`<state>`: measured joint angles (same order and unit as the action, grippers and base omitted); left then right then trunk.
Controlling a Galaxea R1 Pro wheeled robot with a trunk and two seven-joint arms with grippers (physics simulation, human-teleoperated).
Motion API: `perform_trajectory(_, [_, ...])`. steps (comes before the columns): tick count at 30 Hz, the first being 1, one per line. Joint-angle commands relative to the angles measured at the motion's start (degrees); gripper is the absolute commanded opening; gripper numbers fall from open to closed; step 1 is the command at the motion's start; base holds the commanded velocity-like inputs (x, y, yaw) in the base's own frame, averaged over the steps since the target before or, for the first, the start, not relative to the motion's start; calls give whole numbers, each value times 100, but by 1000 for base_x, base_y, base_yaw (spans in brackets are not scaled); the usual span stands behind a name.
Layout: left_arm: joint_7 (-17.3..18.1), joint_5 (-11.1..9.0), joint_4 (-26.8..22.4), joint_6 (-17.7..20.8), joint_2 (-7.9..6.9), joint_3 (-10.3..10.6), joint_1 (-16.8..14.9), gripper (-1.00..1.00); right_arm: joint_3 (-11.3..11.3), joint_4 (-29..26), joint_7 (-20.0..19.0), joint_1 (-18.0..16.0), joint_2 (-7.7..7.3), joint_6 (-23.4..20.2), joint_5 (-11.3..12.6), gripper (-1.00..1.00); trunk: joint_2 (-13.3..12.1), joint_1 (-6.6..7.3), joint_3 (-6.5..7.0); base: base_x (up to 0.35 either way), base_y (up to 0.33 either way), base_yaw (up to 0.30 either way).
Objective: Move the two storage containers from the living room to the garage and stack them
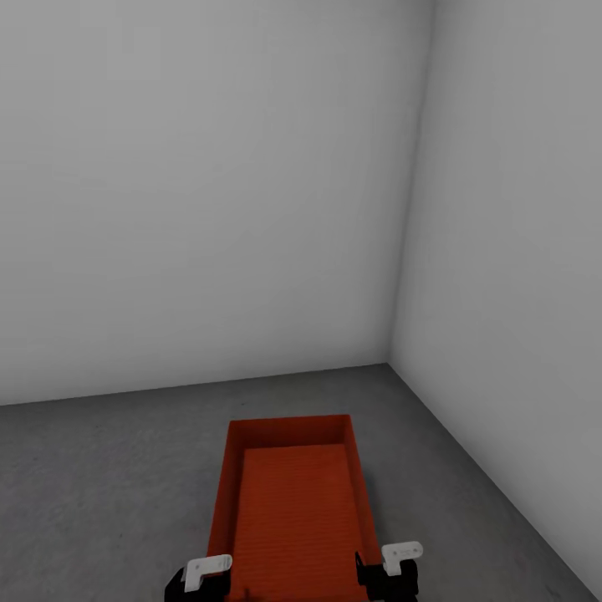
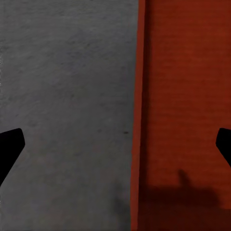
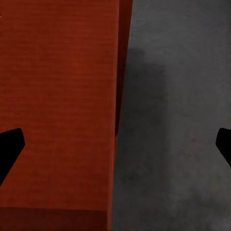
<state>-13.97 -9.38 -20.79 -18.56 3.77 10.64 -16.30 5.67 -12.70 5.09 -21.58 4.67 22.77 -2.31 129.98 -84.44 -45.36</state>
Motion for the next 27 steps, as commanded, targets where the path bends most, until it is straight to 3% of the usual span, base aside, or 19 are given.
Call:
perform_trajectory(1, [-33, -64, 5, -25, -5, 45, -5, 100, 39, 7, 53, -4, -1, 8, -24, 100, 2, 1, -6, 0, 0, 0])
perform_trajectory(5, [-35, -64, 5, -25, -7, 44, -5, 100, 39, 8, 53, -4, -1, 8, -24, 100, 2, 1, -6, 0, 0, 0])
perform_trajectory(27, [-36, -64, 5, -25, -8, 51, -5, 100, 39, 5, 53, -4, -1, 8, -24, 100, -880, 484, 389, 0, 0, 0])
